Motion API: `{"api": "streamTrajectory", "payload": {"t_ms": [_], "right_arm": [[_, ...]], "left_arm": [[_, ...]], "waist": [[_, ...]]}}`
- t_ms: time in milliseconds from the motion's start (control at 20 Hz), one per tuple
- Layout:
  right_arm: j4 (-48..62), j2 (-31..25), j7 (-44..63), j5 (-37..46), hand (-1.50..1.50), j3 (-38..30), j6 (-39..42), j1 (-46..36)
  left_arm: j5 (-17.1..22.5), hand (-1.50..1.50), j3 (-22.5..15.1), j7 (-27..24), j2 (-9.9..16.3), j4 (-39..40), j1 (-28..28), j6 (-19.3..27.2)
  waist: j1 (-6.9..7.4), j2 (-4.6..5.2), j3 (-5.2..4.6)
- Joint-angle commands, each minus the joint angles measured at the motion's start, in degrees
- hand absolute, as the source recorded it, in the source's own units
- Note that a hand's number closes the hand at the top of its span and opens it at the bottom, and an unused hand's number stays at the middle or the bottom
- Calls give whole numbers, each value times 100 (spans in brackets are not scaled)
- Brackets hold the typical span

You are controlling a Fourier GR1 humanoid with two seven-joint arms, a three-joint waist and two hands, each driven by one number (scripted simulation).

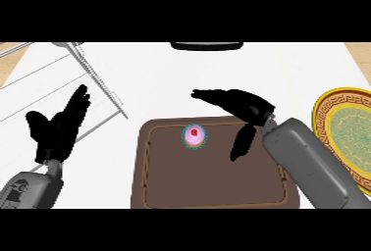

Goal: Pick the cupcake from the tray and place it in the plate

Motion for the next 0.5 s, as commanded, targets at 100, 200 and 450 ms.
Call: {"api": "streamTrajectory", "payload": {"t_ms": [100, 200, 450], "right_arm": [[280, 346, 254, 557, -150, 130, 280, -203], [173, 382, 421, 596, -150, 18, 561, -216], [482, 674, 373, 926, -150, -188, 673, -420]], "left_arm": [[-273, 0, -30, -232, -264, 60, 385, -8], [-196, 0, 169, 283, -101, -221, 245, -58], [-568, 0, 17, 279, -494, -80, 60, 31]], "waist": [[22, 20, -17], [10, 12, -16], [10, 21, -16]]}}
